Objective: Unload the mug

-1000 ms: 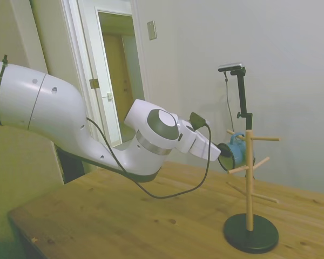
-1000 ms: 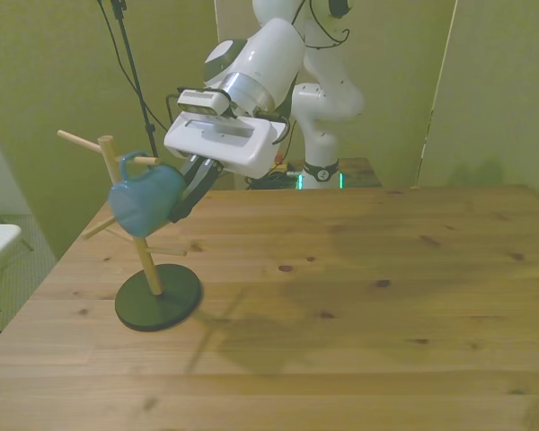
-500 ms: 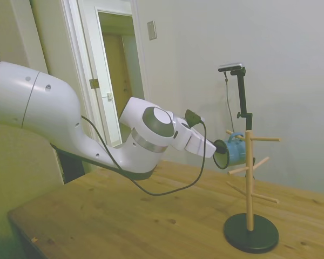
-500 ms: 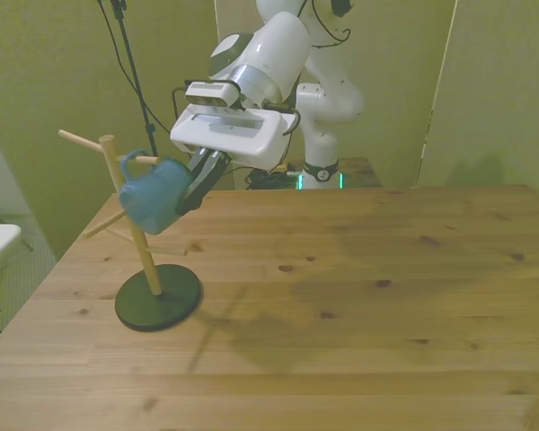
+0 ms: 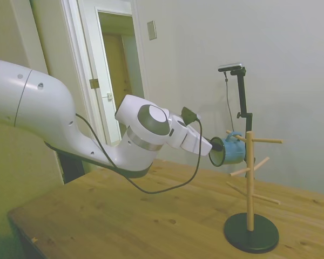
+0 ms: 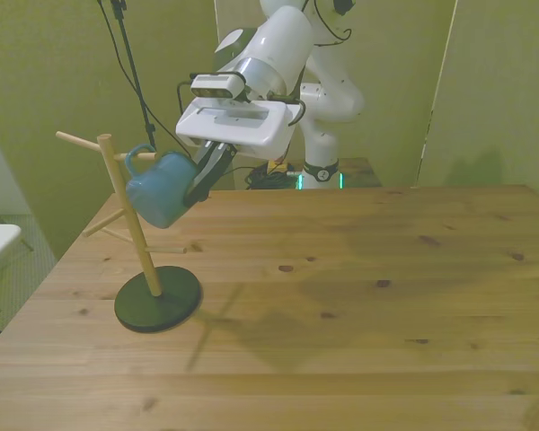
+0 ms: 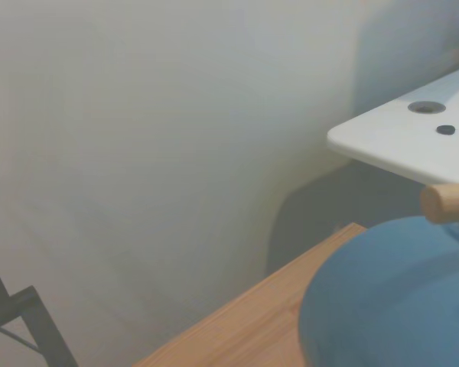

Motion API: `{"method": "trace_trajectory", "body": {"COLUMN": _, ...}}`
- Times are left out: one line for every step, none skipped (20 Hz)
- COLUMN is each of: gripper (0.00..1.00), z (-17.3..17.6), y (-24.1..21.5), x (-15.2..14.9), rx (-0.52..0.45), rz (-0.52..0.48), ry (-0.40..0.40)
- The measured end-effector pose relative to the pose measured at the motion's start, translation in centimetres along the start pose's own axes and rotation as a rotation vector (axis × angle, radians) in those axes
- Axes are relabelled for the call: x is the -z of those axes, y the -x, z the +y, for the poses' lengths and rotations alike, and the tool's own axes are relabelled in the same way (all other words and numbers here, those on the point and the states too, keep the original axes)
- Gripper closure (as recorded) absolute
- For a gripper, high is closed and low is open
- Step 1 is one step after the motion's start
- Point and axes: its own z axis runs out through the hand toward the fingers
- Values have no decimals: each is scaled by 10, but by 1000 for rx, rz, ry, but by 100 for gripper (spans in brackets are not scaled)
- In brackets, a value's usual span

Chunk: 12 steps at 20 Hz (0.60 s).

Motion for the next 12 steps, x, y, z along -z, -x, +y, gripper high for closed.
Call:
{"method": "trace_trajectory", "body": {"gripper": 100, "z": -2, "y": 0, "x": 1, "rx": -4, "rz": -2, "ry": -3}}
{"method": "trace_trajectory", "body": {"gripper": 100, "z": -5, "y": 1, "x": 3, "rx": -6, "rz": -5, "ry": -7}}
{"method": "trace_trajectory", "body": {"gripper": 100, "z": -8, "y": 1, "x": 4, "rx": -8, "rz": -7, "ry": -11}}
{"method": "trace_trajectory", "body": {"gripper": 100, "z": -10, "y": 2, "x": 5, "rx": -8, "rz": -8, "ry": -15}}
{"method": "trace_trajectory", "body": {"gripper": 100, "z": -13, "y": 2, "x": 6, "rx": -8, "rz": -9, "ry": -20}}
{"method": "trace_trajectory", "body": {"gripper": 100, "z": -16, "y": 3, "x": 7, "rx": -10, "rz": -11, "ry": -23}}
{"method": "trace_trajectory", "body": {"gripper": 100, "z": -20, "y": 3, "x": 8, "rx": -11, "rz": -13, "ry": -26}}
{"method": "trace_trajectory", "body": {"gripper": 100, "z": -23, "y": 4, "x": 9, "rx": -12, "rz": -15, "ry": -29}}
{"method": "trace_trajectory", "body": {"gripper": 100, "z": -25, "y": 6, "x": 10, "rx": -11, "rz": -17, "ry": -32}}
{"method": "trace_trajectory", "body": {"gripper": 100, "z": -28, "y": 7, "x": 11, "rx": -11, "rz": -18, "ry": -34}}
{"method": "trace_trajectory", "body": {"gripper": 100, "z": -32, "y": 9, "x": 12, "rx": -11, "rz": -19, "ry": -37}}
{"method": "trace_trajectory", "body": {"gripper": 100, "z": -36, "y": 10, "x": 13, "rx": -11, "rz": -21, "ry": -41}}
